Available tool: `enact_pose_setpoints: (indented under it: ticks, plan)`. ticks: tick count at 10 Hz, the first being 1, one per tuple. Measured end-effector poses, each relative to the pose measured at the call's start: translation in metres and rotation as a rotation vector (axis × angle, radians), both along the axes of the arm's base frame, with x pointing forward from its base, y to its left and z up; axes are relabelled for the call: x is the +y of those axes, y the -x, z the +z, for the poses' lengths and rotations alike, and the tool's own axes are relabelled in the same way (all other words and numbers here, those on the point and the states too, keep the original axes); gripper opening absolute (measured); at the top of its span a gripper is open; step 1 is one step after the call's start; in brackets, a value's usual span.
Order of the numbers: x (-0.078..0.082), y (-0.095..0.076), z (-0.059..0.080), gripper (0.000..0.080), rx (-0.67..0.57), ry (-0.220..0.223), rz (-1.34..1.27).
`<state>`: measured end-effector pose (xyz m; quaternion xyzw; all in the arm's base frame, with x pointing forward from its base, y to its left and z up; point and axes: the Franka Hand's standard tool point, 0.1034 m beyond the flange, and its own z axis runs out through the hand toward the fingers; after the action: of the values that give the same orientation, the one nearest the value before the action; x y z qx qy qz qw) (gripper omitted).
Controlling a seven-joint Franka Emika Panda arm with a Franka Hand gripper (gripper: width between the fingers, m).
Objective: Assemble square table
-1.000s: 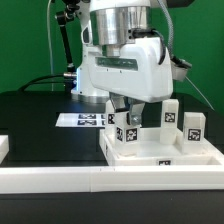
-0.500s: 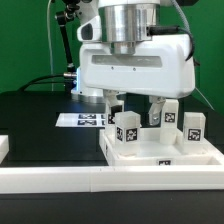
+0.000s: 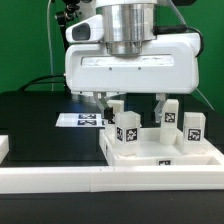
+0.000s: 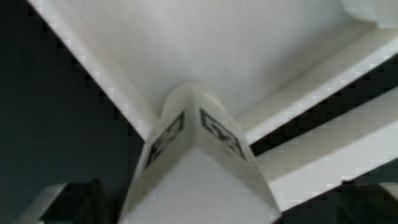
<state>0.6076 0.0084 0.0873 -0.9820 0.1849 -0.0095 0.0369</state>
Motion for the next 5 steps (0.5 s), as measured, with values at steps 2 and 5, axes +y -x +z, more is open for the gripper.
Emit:
enact_pose_setpoints:
  ticks: [2,5]
  plan:
    - [-0.0005,-0.0004,-0.0003,0.0649,-0.015,0.010,0.169]
    - [-0.0026,-0.0008,-0.0012,0.0649,-0.039,0.024,0.397]
